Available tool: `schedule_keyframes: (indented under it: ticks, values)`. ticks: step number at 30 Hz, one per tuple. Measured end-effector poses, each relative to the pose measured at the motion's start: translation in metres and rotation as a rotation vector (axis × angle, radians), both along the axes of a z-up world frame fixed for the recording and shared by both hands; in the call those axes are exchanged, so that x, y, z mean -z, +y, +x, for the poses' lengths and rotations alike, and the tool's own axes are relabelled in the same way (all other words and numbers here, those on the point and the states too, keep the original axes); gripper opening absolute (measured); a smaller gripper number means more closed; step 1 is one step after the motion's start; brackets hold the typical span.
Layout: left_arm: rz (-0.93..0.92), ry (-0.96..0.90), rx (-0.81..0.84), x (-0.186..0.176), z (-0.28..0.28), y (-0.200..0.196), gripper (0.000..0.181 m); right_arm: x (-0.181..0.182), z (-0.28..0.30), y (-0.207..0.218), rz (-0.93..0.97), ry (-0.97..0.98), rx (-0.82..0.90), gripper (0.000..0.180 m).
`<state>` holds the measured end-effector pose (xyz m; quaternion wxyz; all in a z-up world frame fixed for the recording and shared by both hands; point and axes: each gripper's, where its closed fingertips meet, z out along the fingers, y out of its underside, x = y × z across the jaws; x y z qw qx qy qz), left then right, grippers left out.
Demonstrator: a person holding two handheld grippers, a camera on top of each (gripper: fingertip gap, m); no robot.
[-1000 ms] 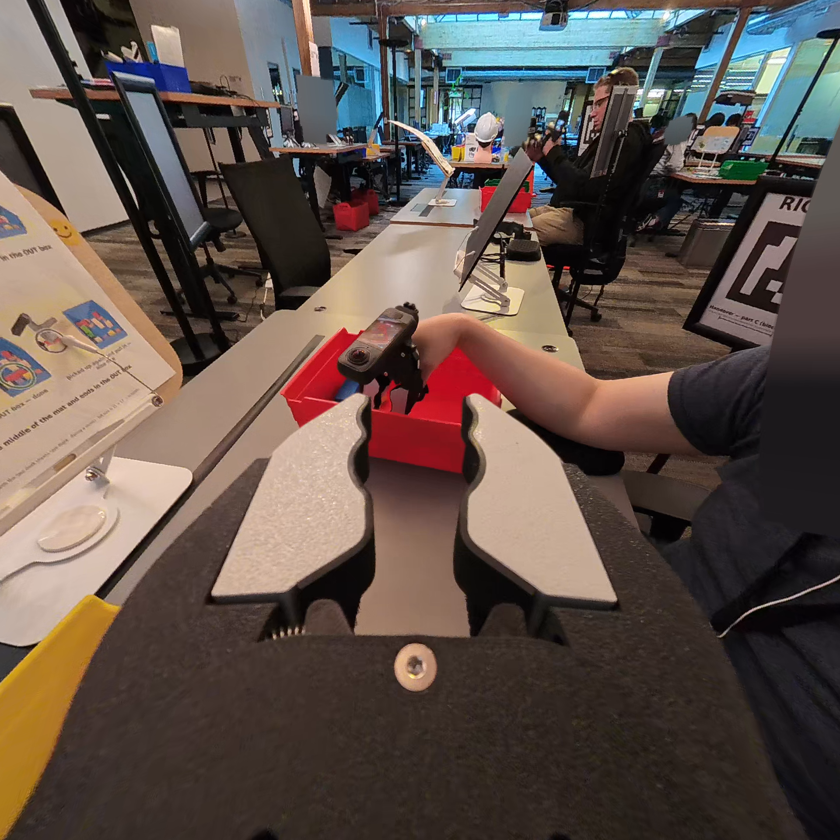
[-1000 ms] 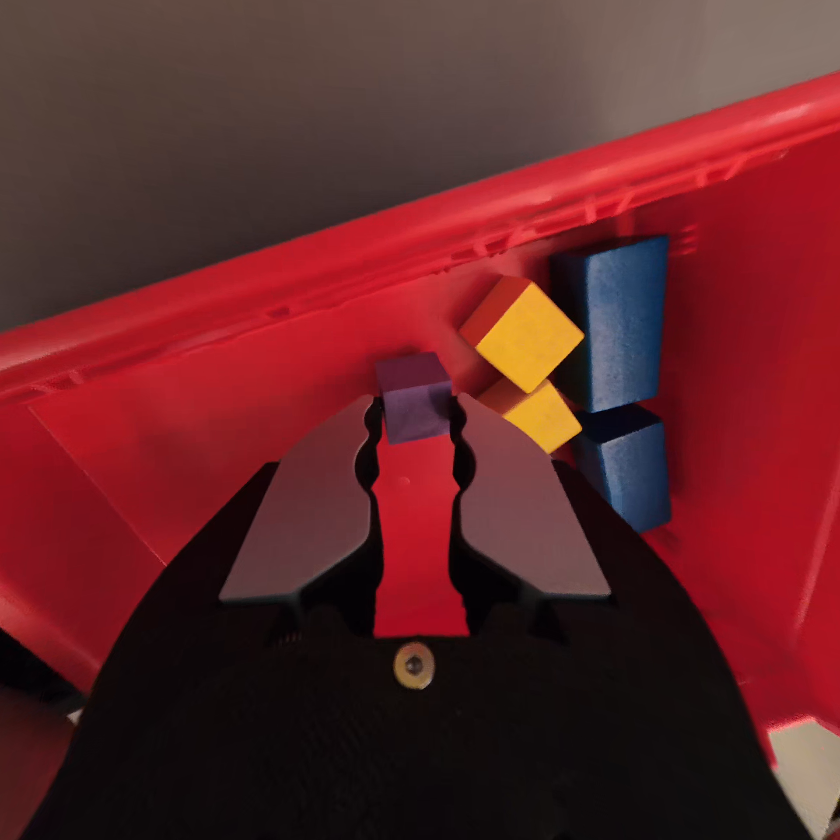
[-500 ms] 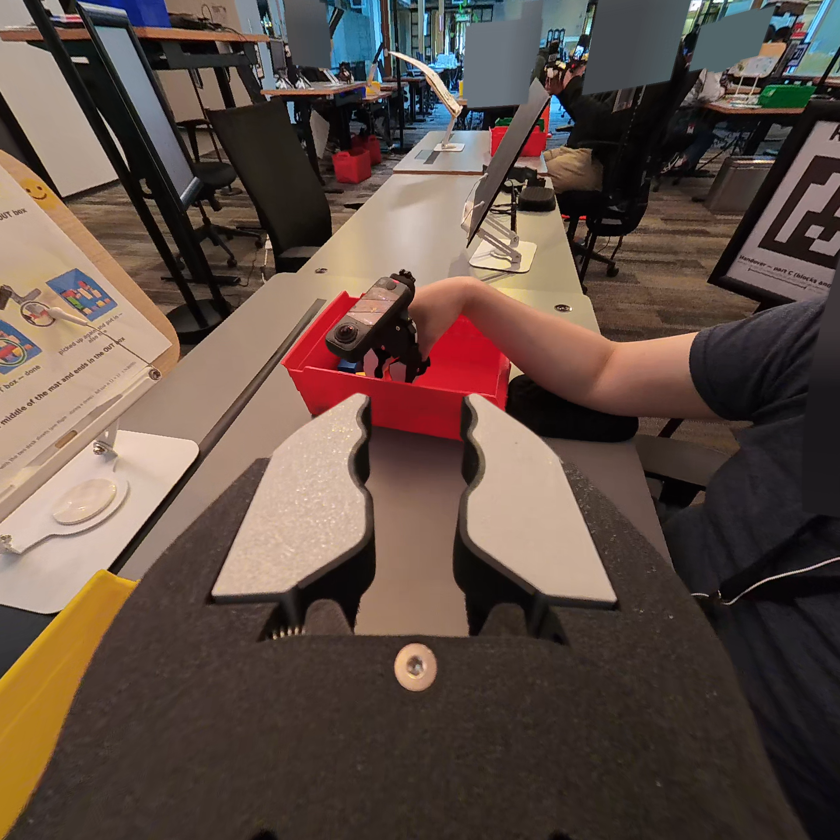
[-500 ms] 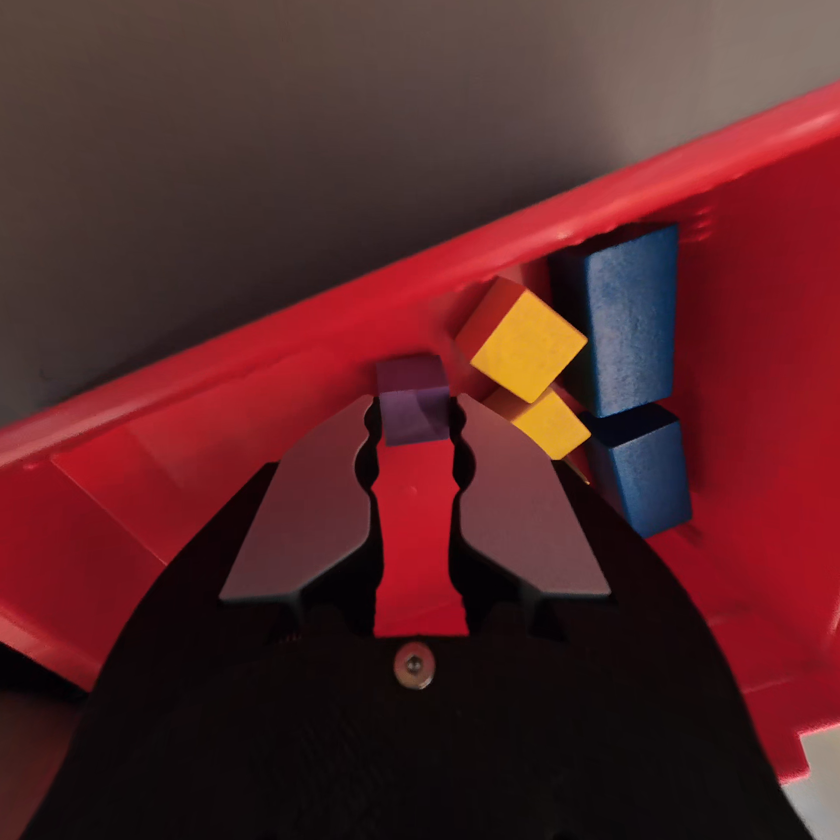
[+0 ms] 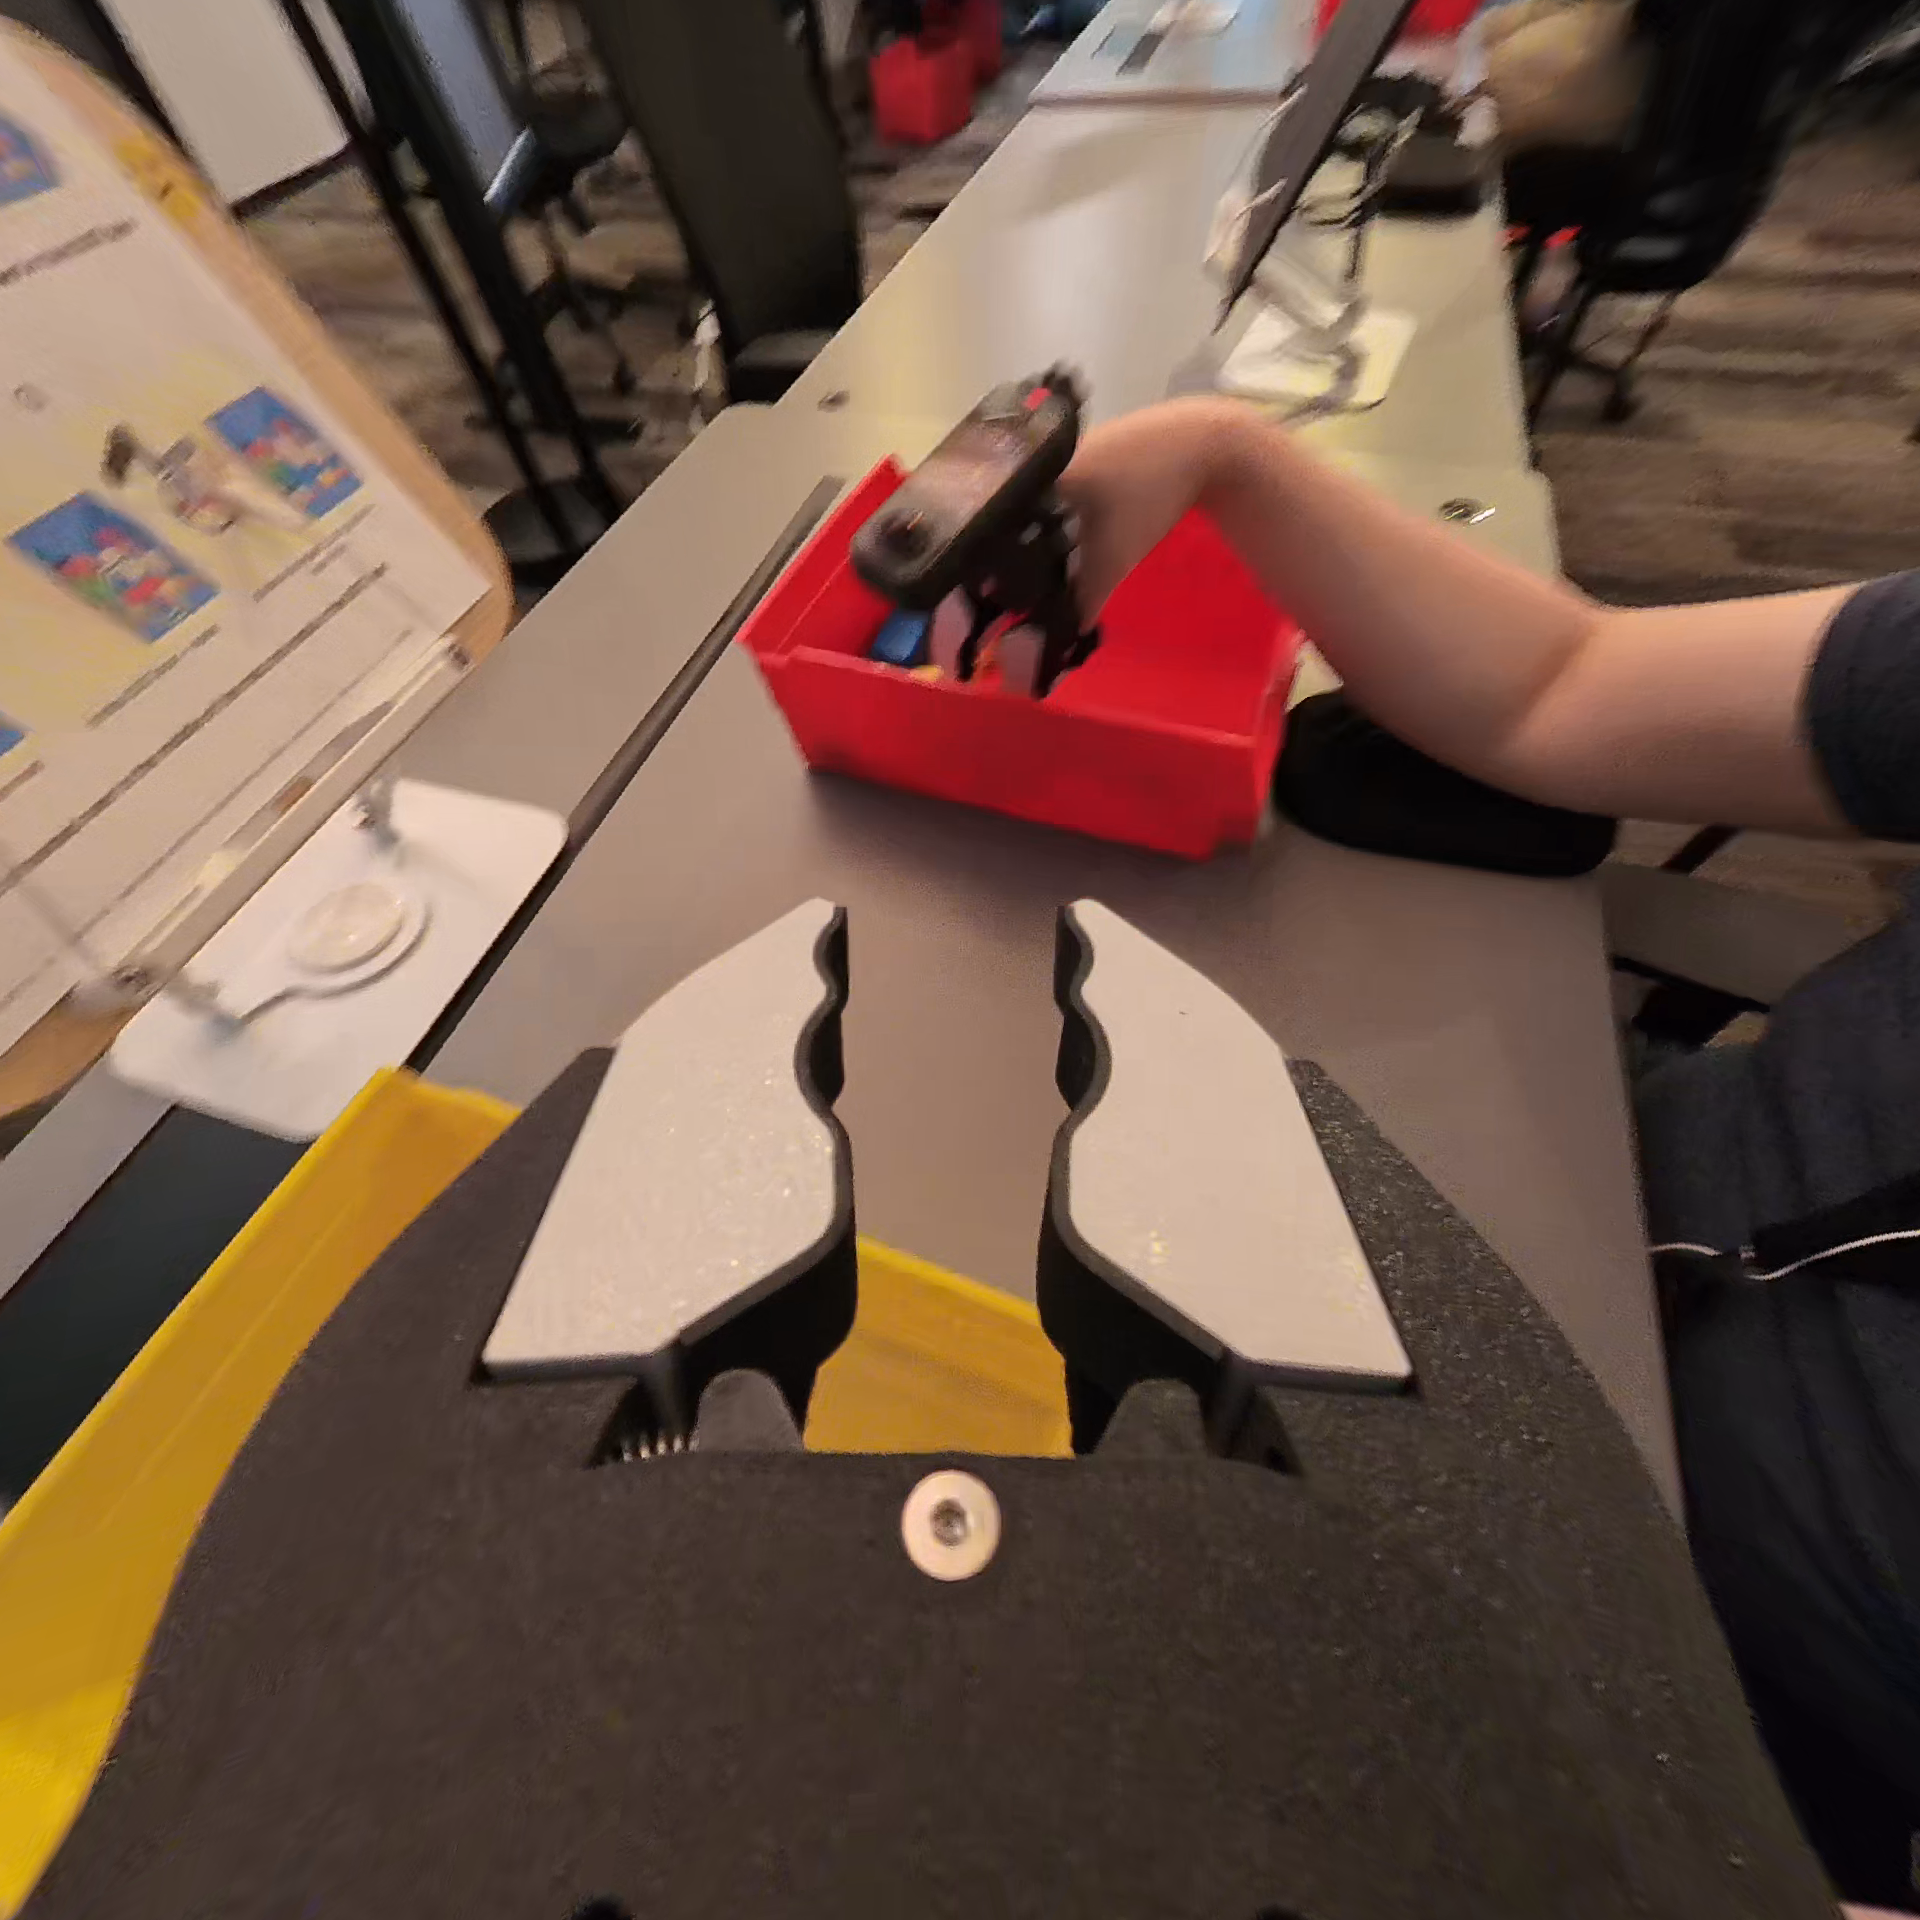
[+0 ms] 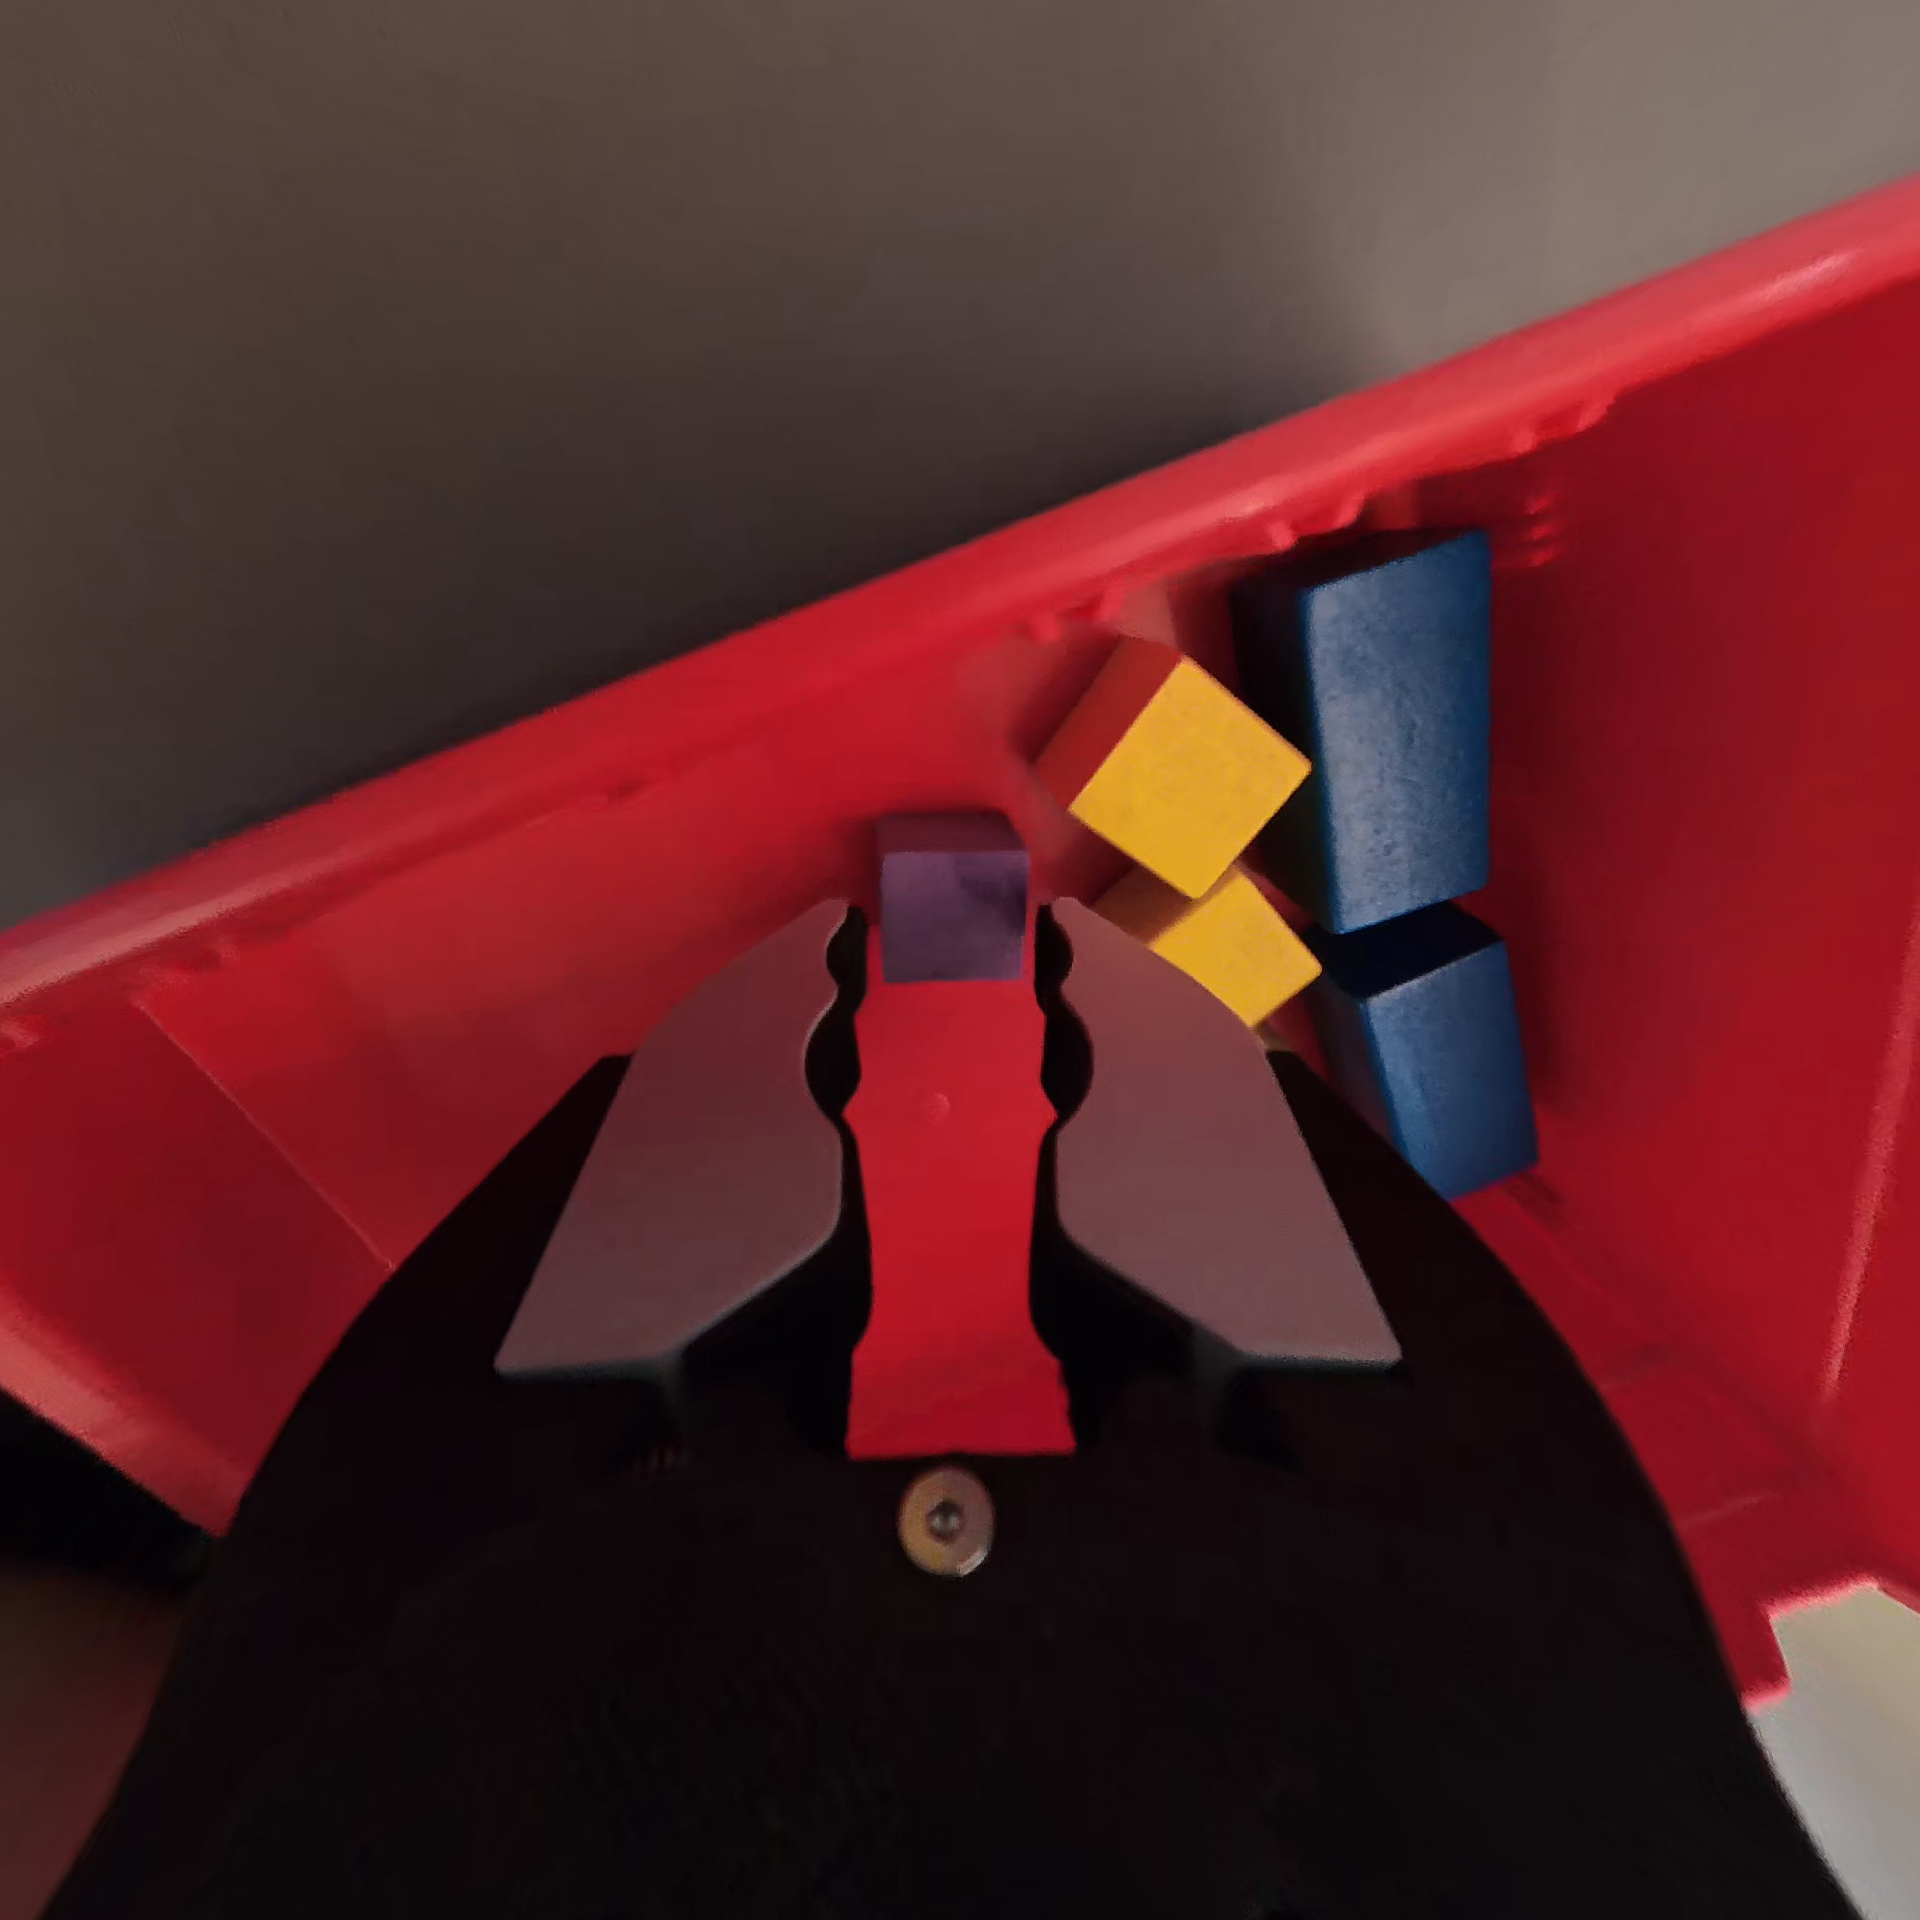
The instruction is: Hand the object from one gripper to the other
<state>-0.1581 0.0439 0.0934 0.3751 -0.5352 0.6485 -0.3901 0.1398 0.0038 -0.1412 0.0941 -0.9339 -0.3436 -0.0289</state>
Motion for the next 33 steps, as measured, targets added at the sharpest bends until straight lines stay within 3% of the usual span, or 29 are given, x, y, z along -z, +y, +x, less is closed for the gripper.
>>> schedule_keyframes:
  ticks: [3, 6, 10, 17, 23, 33]
  values:
    - [0.058, 0.163, -0.169, 0.023, -0.024, 0.031, 0.037, -0.014, 0.003, -0.004, 0.035, 0.007, 0.002, 0.033]
    - [0.134, 0.404, -0.410, 0.058, -0.061, 0.076, 0.025, -0.031, 0.007, -0.006, 0.095, 0.009, 0.008, 0.034]
    - [0.117, 0.615, -0.530, 0.097, -0.090, 0.106, 0.026, -0.044, 0.011, -0.010, 0.138, 0.024, 0.017, 0.034]
    - [-0.217, 0.889, -0.589, 0.156, -0.122, 0.110, 0.025, -0.047, 0.018, -0.016, 0.142, 0.032, 0.035, 0.034]
    - [-0.159, 1.058, -0.636, 0.180, -0.153, 0.121, 0.031, -0.043, 0.018, -0.018, 0.124, 0.030, 0.024, 0.034]
    - [-0.047, 1.233, -0.528, 0.205, -0.162, 0.118, 0.030, -0.037, 0.016, -0.025, 0.080, 0.044, 0.009, 0.034]
